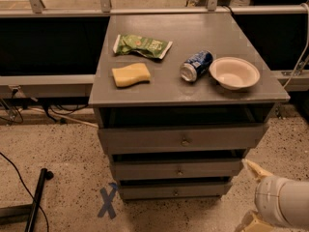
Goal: Open middle drawer
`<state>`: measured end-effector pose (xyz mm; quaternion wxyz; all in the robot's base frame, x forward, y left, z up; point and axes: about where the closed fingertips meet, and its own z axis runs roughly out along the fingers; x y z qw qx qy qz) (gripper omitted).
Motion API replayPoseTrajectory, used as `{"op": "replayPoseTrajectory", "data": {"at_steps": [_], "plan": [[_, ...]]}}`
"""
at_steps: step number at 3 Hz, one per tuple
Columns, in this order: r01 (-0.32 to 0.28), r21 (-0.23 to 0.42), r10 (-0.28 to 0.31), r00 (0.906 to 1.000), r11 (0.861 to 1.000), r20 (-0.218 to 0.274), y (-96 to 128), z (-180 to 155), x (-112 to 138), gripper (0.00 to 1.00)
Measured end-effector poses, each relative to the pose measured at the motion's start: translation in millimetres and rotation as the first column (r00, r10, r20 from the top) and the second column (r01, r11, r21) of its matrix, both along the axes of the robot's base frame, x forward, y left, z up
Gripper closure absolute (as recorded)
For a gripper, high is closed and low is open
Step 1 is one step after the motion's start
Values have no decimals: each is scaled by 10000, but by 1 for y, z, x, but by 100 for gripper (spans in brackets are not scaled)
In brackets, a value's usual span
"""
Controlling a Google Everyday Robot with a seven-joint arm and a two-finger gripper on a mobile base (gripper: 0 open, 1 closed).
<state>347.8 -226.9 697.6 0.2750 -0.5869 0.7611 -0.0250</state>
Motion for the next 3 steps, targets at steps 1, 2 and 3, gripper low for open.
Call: {"op": "replayPoseTrajectory", "data": {"at_steps": [1, 2, 3], "plan": [[243, -393, -222, 9983, 9989, 544, -15, -4, 32, 0], [243, -393, -222, 9983, 9989, 544, -15, -4, 32, 0], [-640, -601, 682, 9952, 9961, 698, -13, -22, 47, 0]]}}
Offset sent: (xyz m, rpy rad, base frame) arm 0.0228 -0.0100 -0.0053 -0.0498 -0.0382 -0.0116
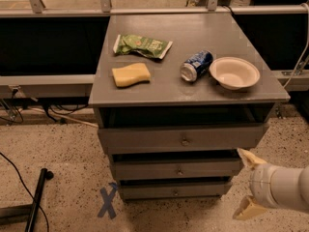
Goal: Open middle drawer
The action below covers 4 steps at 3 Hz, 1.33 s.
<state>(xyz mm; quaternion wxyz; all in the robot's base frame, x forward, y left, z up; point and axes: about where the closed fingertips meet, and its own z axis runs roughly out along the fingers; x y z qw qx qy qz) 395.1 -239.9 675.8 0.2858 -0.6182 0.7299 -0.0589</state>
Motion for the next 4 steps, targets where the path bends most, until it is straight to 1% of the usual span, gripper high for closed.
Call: {"op": "replayPoseTrajectory", "data": {"at_steps": [1, 2, 3, 4], "plan": [[-1239, -58, 1240, 9920, 9923, 251, -15, -40, 29, 0], [-2118, 26, 2111, 9753, 9773, 645, -18, -72, 42, 0], [-2118, 25, 2112, 9753, 9773, 645, -18, -72, 42, 0], [-2360, -366, 2376, 9703, 9711, 463, -12, -94, 49, 0]]}}
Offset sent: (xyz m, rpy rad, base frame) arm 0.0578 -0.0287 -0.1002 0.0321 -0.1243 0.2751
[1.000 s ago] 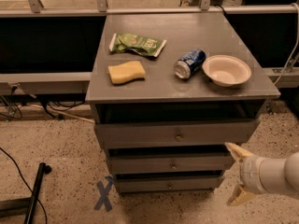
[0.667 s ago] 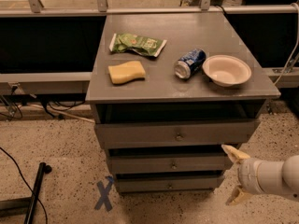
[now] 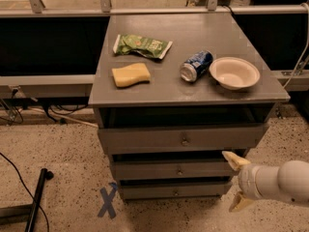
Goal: Open middle drawer
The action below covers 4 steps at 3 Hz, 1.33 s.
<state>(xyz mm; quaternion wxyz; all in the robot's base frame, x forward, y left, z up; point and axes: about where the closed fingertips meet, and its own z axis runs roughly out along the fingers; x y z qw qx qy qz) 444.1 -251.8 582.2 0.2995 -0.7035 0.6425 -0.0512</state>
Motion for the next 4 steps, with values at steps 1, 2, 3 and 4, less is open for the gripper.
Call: {"op": "replayPoseTrajectory", "data": {"at_steps": [1, 2, 3, 4], "plan": [[28, -299, -30, 10000, 9995, -53, -4, -41, 12, 0], [195, -320, -197, 9998, 9993, -73, -11, -74, 21, 0], [327, -224, -328, 9995, 9992, -39, -16, -91, 32, 0], [387, -133, -388, 9992, 9992, -61, -16, -104, 49, 0]]}}
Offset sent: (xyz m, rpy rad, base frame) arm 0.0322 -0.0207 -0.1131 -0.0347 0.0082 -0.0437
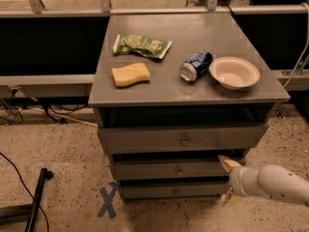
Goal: Open middle drawer
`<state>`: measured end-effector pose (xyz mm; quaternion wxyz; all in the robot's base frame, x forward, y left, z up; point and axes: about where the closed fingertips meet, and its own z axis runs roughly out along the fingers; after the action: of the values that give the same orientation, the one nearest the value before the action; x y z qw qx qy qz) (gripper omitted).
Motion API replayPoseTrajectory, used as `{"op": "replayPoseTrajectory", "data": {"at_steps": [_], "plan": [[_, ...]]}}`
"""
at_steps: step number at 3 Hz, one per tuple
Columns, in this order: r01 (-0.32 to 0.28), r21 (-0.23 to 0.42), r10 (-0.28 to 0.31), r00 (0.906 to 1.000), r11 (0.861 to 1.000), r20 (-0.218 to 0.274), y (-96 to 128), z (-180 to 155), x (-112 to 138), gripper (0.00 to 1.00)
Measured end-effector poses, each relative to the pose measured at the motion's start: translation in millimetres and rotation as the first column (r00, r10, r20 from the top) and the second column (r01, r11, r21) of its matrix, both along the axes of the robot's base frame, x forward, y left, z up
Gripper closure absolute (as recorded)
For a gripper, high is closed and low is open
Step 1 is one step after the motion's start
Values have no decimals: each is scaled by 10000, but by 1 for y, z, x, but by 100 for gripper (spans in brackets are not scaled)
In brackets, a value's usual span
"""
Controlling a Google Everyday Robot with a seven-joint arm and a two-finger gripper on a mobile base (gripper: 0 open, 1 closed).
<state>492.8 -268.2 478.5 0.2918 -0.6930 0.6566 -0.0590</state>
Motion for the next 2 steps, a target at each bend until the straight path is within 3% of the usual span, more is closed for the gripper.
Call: {"op": "replayPoseTrajectory", "data": {"at_steps": [2], "plan": [[93, 208, -83, 9989, 9997, -454, 2, -24, 35, 0]]}}
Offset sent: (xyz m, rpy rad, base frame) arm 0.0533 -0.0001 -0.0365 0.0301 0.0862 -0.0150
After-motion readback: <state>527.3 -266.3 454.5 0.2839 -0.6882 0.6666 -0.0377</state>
